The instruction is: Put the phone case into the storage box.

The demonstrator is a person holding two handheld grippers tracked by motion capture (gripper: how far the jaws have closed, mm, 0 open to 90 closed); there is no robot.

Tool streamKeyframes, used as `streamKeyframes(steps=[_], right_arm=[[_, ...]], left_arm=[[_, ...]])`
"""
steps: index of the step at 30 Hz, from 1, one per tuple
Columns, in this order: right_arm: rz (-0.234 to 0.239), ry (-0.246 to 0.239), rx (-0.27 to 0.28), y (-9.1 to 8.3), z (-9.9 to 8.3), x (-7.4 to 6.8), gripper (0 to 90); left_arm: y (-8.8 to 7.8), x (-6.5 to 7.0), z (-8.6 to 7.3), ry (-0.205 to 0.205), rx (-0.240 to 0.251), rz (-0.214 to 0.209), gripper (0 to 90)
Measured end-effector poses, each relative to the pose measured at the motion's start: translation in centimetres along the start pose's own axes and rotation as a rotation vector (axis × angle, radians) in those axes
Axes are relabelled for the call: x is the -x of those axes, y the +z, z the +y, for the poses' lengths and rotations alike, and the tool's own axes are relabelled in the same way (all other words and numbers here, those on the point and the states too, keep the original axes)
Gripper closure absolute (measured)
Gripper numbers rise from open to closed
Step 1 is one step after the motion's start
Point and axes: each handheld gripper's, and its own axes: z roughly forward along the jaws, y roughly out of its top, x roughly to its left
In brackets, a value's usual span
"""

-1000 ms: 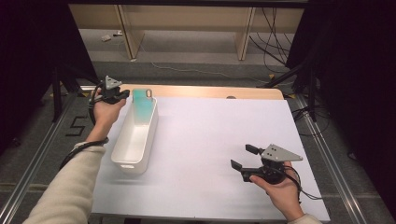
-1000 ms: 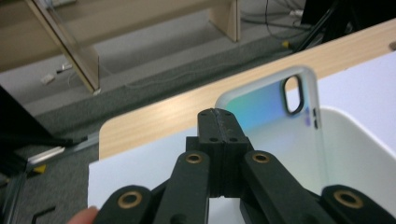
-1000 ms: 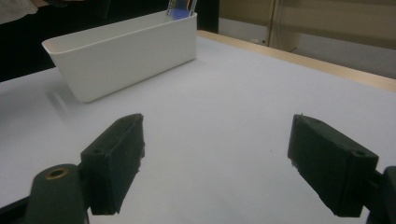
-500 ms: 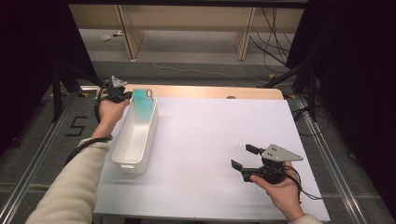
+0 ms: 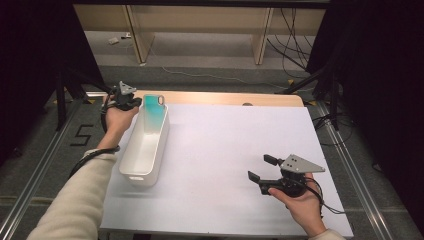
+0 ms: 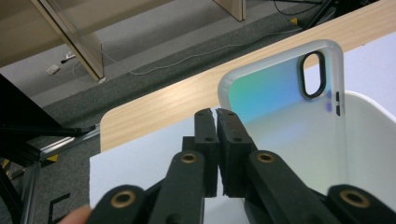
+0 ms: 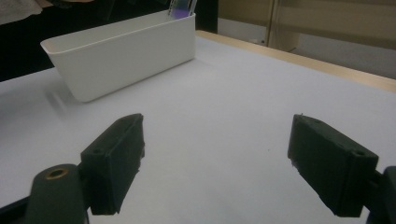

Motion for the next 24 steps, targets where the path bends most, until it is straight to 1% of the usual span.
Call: streamKeyframes(steps=[1,2,4,5,6,7,8,10,11,12,13,14,15,17,18,19,20,22,23,24], right_arm=[[-0.009,-0.009,-0.005,-0.1,0.0,0.0,19.9],[-0.005,-0.010,0.011,0.1,0.0,0.0,19.9],[-0.007,-0.013,0.016,0.1,0.0,0.0,19.8],[-0.006,0.003,-0.015,-0.1,0.1,-0.1,19.8],[-0.009,0.003,-0.015,-0.1,0.1,0.0,19.8],[-0.016,-0.019,0.004,0.0,0.0,0.1,19.8],[-0.011,-0.018,0.020,0.1,0.0,0.1,19.8],[-0.009,-0.015,0.014,0.1,0.0,0.1,19.7],[-0.015,-0.019,0.002,0.0,0.0,0.1,19.6],[-0.016,-0.020,0.004,0.0,0.1,0.1,19.6],[-0.009,0.001,-0.010,-0.1,0.1,-0.1,19.6],[-0.009,0.002,-0.008,-0.1,0.1,-0.1,19.6],[-0.015,-0.015,-0.001,0.0,0.1,0.1,19.6],[-0.017,-0.016,0.001,0.0,0.1,0.1,19.6],[-0.012,-0.017,0.020,0.1,0.0,0.1,19.5],[-0.015,-0.016,-0.001,0.0,0.1,0.1,19.5],[-0.009,-0.004,-0.014,-0.1,0.1,0.0,19.5],[-0.006,0.001,-0.017,-0.1,0.1,0.0,19.5],[-0.007,0.001,-0.018,-0.1,0.1,0.0,19.5],[-0.012,-0.006,-0.008,-0.1,0.1,0.0,19.4]], left_arm=[[-0.2,0.0,0.0,-0.011,0.013,-0.002,83.1],[-0.5,-0.1,0.0,-0.017,0.022,-0.006,81.3],[-1.2,-0.2,0.0,-0.025,0.045,-0.003,76.4],[-1.6,-0.3,-0.1,-0.030,0.054,-0.001,73.2],[-1.9,-0.3,-0.1,-0.031,0.061,-0.001,70.5],[-2.1,-0.4,-0.1,-0.031,0.065,-0.006,67.9],[-2.5,-0.4,-0.2,-0.038,0.076,-0.008,65.1],[-3.1,-0.4,-0.2,-0.047,0.087,-0.009,59.8],[-3.4,-0.3,-0.2,-0.058,0.095,-0.015,57.5],[-3.8,-0.2,-0.1,-0.070,0.108,-0.022,54.9],[-4.0,-0.2,-0.1,-0.077,0.113,-0.025,52.6],[-4.3,-0.1,-0.1,-0.089,0.124,-0.032,50.4],[-4.6,0.1,0.0,-0.102,0.129,-0.040,47.6],[-5.0,0.3,0.0,-0.119,0.135,-0.070,41.6],[-5.3,0.5,0.0,-0.123,0.140,-0.072,39.1],[-5.5,0.7,0.1,-0.119,0.145,-0.078,37.0],[-5.8,0.9,0.1,-0.114,0.147,-0.079,35.2],[-6.2,1.2,0.2,-0.109,0.155,-0.084,32.0],[-6.5,1.4,0.2,-0.121,0.166,-0.099,30.0],[-6.6,1.5,0.2,-0.130,0.169,-0.107,27.9]])
